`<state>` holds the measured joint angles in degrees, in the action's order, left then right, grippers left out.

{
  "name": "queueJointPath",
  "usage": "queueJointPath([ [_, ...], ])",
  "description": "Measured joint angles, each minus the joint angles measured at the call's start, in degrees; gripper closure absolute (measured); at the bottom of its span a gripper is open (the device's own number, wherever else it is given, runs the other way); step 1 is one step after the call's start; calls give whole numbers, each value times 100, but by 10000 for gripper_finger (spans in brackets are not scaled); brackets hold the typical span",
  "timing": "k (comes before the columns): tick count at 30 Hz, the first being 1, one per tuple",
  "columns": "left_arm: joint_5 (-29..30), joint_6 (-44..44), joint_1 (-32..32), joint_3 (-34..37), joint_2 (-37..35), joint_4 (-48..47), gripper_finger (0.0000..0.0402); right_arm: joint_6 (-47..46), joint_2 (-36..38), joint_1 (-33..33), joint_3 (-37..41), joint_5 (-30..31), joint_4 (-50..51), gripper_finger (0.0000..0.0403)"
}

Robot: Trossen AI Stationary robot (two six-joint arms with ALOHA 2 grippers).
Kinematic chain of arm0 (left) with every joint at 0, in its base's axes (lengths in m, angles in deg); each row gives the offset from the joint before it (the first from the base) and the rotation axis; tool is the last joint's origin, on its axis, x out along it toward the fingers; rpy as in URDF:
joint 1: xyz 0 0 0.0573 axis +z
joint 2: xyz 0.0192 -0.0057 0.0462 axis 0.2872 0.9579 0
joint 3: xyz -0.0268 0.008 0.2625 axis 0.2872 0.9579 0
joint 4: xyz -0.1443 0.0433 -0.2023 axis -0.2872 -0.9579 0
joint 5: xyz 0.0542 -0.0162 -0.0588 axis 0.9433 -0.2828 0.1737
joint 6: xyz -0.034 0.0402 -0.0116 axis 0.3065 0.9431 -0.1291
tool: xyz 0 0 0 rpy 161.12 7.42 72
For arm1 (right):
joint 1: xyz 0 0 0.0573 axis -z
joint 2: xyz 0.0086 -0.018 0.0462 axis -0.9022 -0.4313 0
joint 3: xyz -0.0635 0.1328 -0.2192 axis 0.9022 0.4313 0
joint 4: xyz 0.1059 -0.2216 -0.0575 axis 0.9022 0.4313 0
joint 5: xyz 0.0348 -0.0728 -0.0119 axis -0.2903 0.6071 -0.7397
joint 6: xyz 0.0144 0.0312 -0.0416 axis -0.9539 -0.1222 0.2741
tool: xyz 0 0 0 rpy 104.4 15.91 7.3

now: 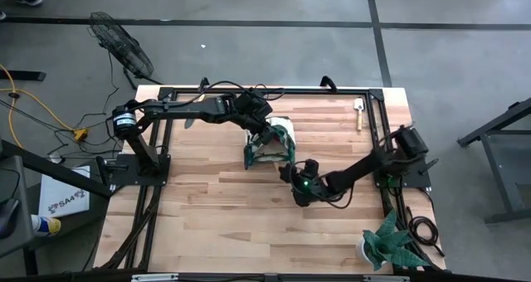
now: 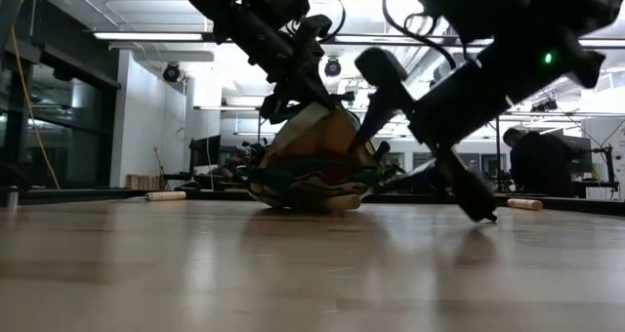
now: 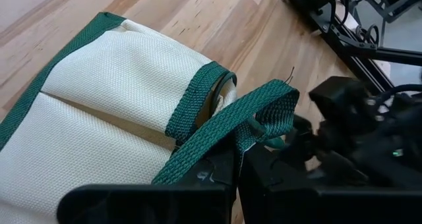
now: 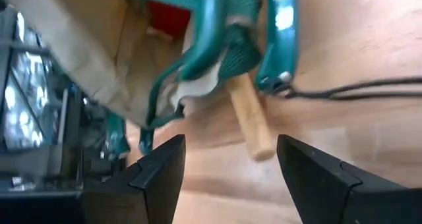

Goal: Pick & Place Garden tools in Gardening bag
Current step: Adjust the white gardening bag

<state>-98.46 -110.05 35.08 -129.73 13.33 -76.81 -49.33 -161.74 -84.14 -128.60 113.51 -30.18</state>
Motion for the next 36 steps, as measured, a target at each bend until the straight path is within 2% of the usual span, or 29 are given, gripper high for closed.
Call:
queueJointPath([
  [6,-96,1,0,0,-2,-7,401,-87,-269,239,-4,439,-317,172],
  [12,-140,2,0,0,-1,-4,401,540,-278,722,-4,479,-651,172],
  [22,-272,-4,0,0,-2,-11,401,775,-278,1271,-4,37,-630,181],
  [27,-337,-7,0,0,-1,-39,401,776,-278,1312,-7,-85,-582,226],
  [36,-456,11,2,0,-2,-68,401,991,-260,1329,-15,-309,-539,350],
])
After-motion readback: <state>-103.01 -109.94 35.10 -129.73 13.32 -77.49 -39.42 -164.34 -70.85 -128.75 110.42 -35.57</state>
